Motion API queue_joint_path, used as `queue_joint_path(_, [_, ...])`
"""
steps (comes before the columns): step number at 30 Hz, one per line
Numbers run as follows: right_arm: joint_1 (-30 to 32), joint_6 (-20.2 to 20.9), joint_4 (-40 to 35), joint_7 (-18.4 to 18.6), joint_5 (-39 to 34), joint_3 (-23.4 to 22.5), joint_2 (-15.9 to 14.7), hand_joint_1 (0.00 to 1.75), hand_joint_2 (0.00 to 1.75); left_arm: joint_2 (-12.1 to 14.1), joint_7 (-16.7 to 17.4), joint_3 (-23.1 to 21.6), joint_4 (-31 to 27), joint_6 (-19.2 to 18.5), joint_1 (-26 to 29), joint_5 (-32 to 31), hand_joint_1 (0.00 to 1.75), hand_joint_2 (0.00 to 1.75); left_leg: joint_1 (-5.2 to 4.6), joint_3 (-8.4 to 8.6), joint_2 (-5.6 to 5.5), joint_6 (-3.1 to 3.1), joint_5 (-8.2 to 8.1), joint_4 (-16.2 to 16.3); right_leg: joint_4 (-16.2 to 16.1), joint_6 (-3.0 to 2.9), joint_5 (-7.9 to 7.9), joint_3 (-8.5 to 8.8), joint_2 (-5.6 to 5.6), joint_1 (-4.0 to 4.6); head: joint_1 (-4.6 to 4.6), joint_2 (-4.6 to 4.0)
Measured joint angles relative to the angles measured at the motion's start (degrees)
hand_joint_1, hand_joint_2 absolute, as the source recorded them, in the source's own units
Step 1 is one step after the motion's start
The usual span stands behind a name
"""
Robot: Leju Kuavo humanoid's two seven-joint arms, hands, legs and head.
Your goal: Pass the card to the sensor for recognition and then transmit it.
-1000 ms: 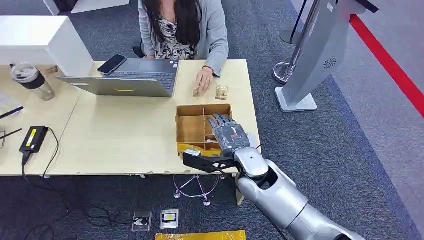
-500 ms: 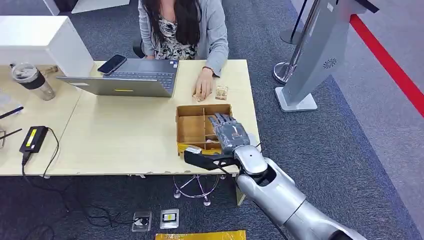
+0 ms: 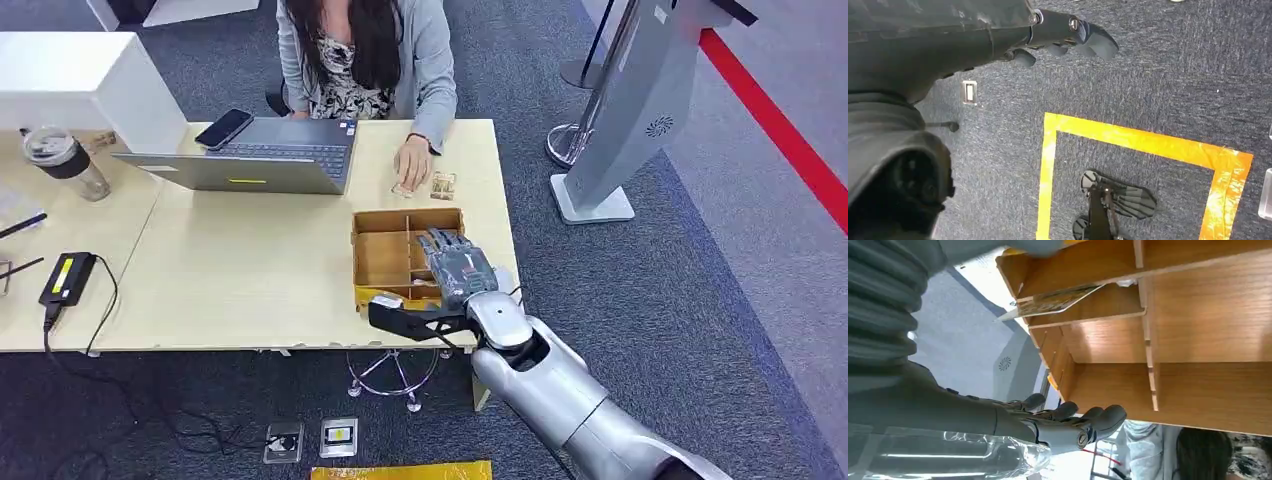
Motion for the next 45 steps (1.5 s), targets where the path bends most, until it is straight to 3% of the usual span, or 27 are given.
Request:
queue_joint_path(5, [-0.1, -0.6, 0.9, 0.1, 0.0, 0.1, 0.4, 1.75, 1.75, 0.0, 0.0, 0.0, 0.0, 0.0, 0.0, 0.0, 0.00, 0.00, 0.00, 0.00, 0.00, 0.00, 0.00, 0.0, 0.0, 0.00, 0.00, 0.00, 0.00, 0.00, -0.02, 0.00])
queue_joint_path(6, [-0.1, -0.7, 1.1, 0.1, 0.0, 0.1, 0.4, 0.00, 1.75, 0.0, 0.0, 0.0, 0.0, 0.0, 0.0, 0.0, 0.00, 0.00, 0.00, 0.00, 0.00, 0.00, 0.00, 0.0, 0.0, 0.00, 0.00, 0.00, 0.00, 0.00, 0.00, 0.00])
queue_joint_path(21, [-0.7, -0.8, 4.2, 0.0, 0.0, 0.1, 1.2, 0.00, 1.75, 0.0, 0.0, 0.0, 0.0, -0.3, 0.0, 0.1, 0.00, 0.00, 0.00, 0.00, 0.00, 0.00, 0.00, 0.0, 0.0, 0.00, 0.00, 0.00, 0.00, 0.00, 0.00, 0.00])
queue_joint_path(22, [-0.8, -0.8, 4.4, 0.0, 0.0, 0.1, 1.3, 0.26, 1.75, 0.0, 0.0, 0.0, 0.0, -0.3, 0.0, 0.1, 0.00, 0.00, 0.00, 0.00, 0.00, 0.00, 0.00, 0.0, 0.0, 0.00, 0.00, 0.00, 0.00, 0.00, 0.00, 0.00])
queue_joint_path(23, [-0.8, -0.9, 4.5, 0.0, 0.0, 0.1, 1.3, 0.26, 1.75, 0.1, 0.0, 0.0, 0.0, -0.3, 0.0, 0.2, 0.00, 0.00, 0.00, 0.00, 0.00, 0.00, 0.00, 0.0, 0.0, 0.00, 0.00, 0.00, 0.00, 0.00, 0.00, 0.00])
queue_joint_path(24, [-0.9, -1.0, 4.7, -0.1, 0.0, 0.1, 1.4, 1.75, 1.75, 0.1, 0.0, 0.0, 0.0, -0.3, 0.0, 0.2, 0.00, 0.00, 0.00, 0.00, 0.00, 0.00, 0.00, 0.0, 0.0, 0.00, 0.00, 0.00, 0.00, 0.00, 0.00, 0.00])
queue_joint_path(45, [-1.6, -3.0, 6.0, -2.2, -0.5, 0.0, 2.6, 1.75, 1.75, 0.2, 0.0, 0.0, 0.0, -0.2, 0.0, 0.8, 0.00, 0.00, 0.00, 0.00, 0.00, 0.00, 0.00, 0.0, 0.0, 0.00, 0.00, 0.00, 0.00, 0.00, 0.00, 0.00])
